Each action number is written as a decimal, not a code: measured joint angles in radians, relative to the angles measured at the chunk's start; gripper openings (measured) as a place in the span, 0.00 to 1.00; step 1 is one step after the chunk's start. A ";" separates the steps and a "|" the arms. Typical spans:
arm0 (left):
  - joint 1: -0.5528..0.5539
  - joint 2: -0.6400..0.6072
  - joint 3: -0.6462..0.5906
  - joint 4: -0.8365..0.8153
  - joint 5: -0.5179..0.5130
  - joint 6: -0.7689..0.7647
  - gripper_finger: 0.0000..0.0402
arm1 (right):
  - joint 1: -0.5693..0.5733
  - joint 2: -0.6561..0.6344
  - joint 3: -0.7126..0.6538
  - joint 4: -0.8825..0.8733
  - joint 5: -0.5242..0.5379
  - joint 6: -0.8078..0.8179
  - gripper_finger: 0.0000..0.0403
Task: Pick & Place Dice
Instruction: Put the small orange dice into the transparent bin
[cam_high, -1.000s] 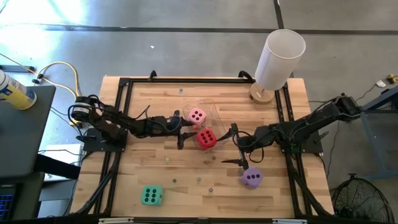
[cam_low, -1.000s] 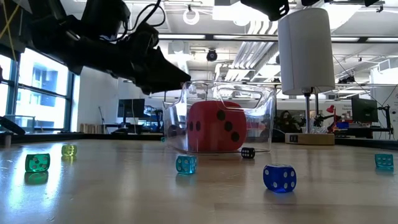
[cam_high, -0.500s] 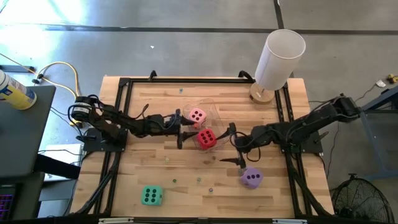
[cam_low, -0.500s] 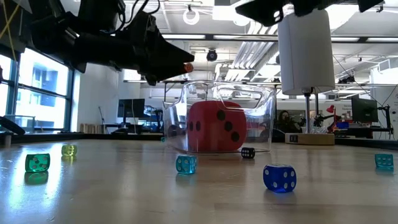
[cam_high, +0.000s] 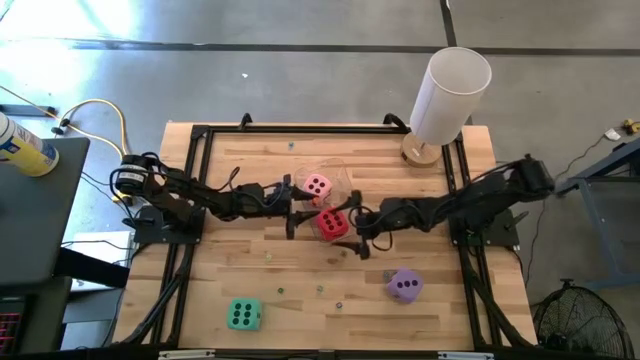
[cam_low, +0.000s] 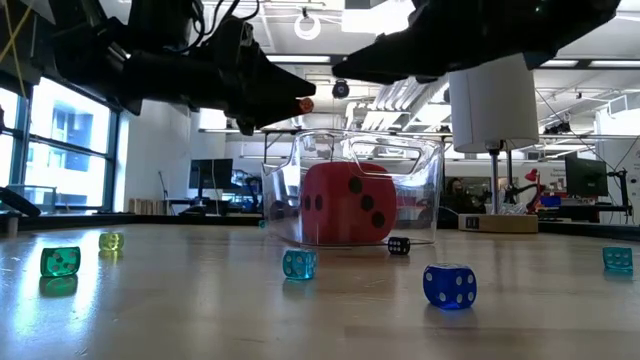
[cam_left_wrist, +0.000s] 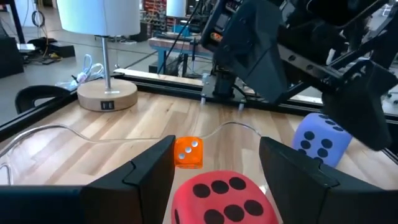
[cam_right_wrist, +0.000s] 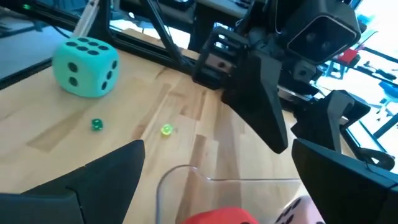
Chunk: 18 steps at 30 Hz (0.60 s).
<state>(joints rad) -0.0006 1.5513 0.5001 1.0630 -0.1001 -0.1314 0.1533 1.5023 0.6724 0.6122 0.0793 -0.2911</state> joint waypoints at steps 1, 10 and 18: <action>0.000 0.000 0.003 -0.001 0.000 0.000 0.56 | -0.008 0.012 0.000 0.018 -0.001 0.000 0.99; 0.000 0.000 0.007 -0.037 0.055 0.004 0.56 | -0.047 0.058 0.000 0.064 -0.004 0.006 0.99; 0.005 0.030 0.029 -0.053 0.046 0.048 0.56 | -0.050 0.058 0.000 0.067 -0.007 0.006 0.99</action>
<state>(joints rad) 0.0048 1.5812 0.5287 1.0100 -0.0540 -0.0834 0.1031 1.5600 0.6724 0.6788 0.0721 -0.2852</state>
